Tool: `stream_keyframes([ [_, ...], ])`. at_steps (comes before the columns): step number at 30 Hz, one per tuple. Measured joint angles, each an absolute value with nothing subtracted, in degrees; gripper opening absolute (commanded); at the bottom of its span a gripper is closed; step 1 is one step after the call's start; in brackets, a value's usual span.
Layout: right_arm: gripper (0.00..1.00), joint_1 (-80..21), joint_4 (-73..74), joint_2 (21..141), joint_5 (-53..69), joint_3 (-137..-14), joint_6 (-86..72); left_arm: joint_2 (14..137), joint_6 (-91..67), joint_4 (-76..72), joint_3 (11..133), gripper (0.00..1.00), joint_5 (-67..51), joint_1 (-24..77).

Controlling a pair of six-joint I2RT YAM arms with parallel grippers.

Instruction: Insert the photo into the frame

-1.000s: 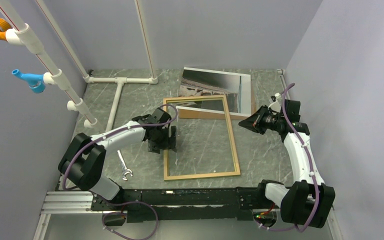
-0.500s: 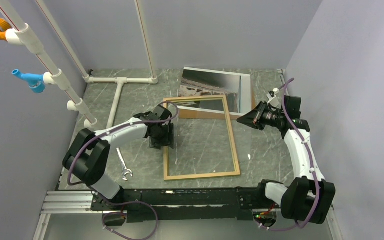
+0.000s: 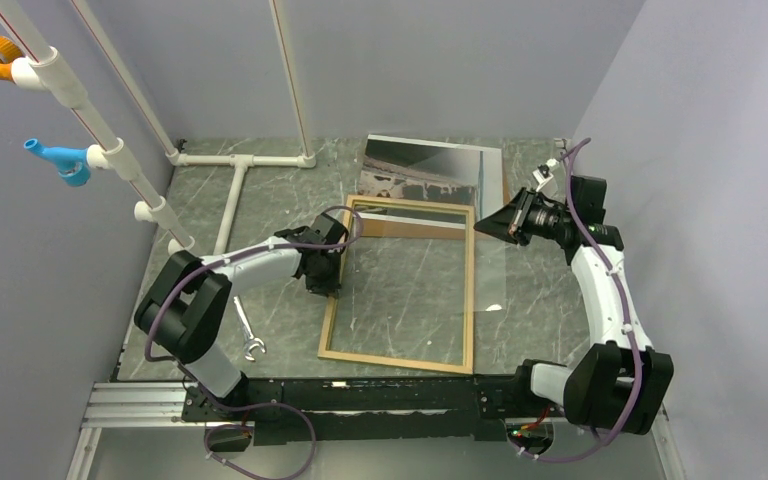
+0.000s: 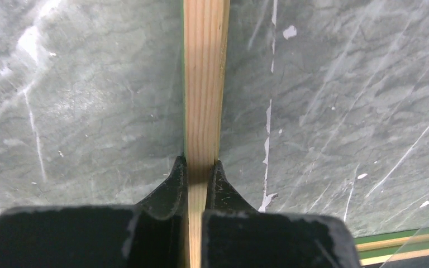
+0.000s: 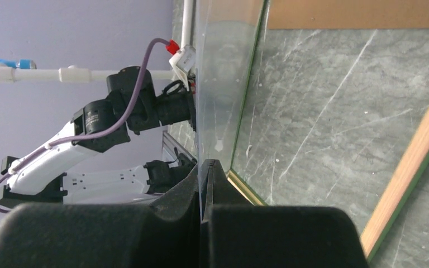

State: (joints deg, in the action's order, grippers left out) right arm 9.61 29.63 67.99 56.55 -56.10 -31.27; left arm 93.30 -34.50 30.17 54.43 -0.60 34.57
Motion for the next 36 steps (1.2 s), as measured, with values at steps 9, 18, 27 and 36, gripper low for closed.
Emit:
stream_keyframes([
  [9,0.0,8.78,28.38,69.34,57.56,-56.51,-31.05,92.27,-35.51,30.24,53.3,0.0,0.01,36.53],
  [18,0.0,7.38,27.77,69.56,57.52,-56.31,-31.05,90.87,-40.1,30.98,52.36,0.41,-1.37,37.08],
  [27,0.0,6.2,27.24,69.63,57.23,-54.61,-31.33,89.58,-41.41,31.31,53.17,0.38,-1.98,35.09],
  [36,0.0,6.15,27.27,69.82,57.01,-54.61,-31.24,93.91,-41.12,29.85,54.85,0.0,-3.01,33.74],
])
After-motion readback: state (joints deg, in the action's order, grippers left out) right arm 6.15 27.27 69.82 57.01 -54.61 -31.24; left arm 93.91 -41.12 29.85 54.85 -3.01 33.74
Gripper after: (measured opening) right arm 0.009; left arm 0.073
